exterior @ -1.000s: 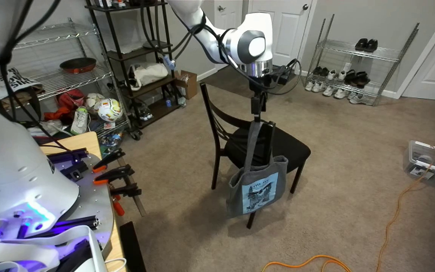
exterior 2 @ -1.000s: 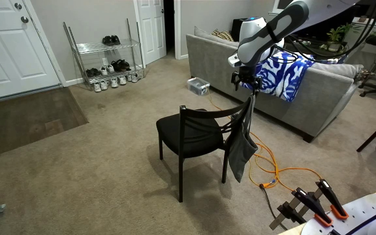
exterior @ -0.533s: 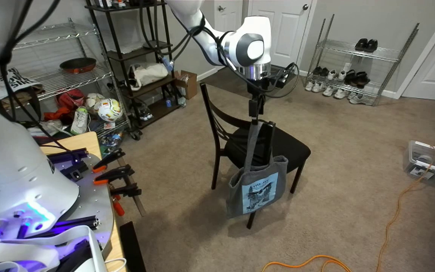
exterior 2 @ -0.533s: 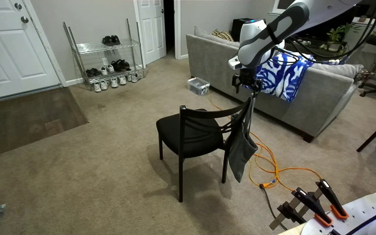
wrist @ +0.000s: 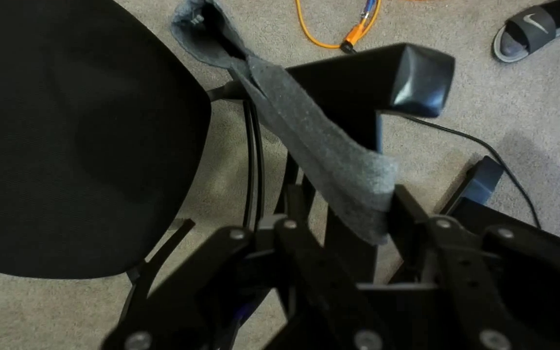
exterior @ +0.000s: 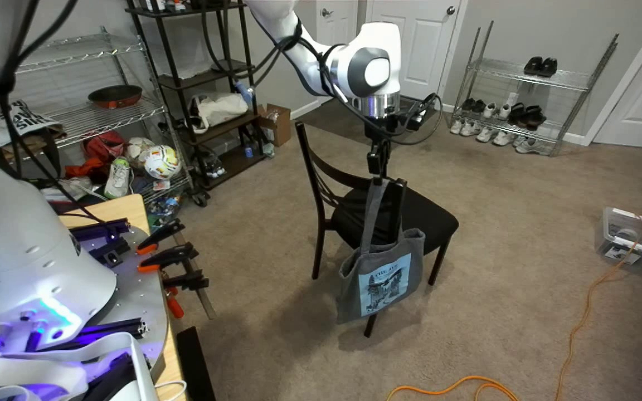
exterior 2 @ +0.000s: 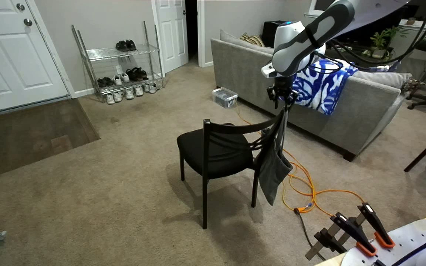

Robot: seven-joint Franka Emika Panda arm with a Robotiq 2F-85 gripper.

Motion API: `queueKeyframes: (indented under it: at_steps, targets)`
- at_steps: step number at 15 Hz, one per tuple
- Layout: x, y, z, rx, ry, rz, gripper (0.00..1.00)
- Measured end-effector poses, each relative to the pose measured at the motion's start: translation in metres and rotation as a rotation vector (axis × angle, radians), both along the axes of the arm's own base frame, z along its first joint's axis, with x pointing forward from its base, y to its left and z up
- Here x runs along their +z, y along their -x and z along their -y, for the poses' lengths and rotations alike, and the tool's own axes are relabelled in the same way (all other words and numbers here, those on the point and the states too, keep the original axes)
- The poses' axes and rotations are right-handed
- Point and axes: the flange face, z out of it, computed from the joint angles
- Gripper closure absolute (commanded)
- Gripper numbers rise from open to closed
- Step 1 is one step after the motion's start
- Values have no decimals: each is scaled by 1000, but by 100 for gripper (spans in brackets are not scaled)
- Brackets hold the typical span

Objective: Move the bag from the right side of the chair to the left side

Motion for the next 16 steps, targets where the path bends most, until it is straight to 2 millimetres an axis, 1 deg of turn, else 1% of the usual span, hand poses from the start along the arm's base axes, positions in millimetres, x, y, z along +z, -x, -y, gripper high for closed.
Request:
queueKeyframes:
  at_steps: [2, 4, 7, 12, 16]
  targets:
    - [3, 6, 3, -1, -3, 8, 98]
    - [8, 15, 7, 1, -11, 36, 100]
    - [24, 24, 10, 8, -28, 101, 98]
    - [53, 28, 1, 34, -50, 201, 98]
    - [69, 28, 0, 35, -56, 235, 98]
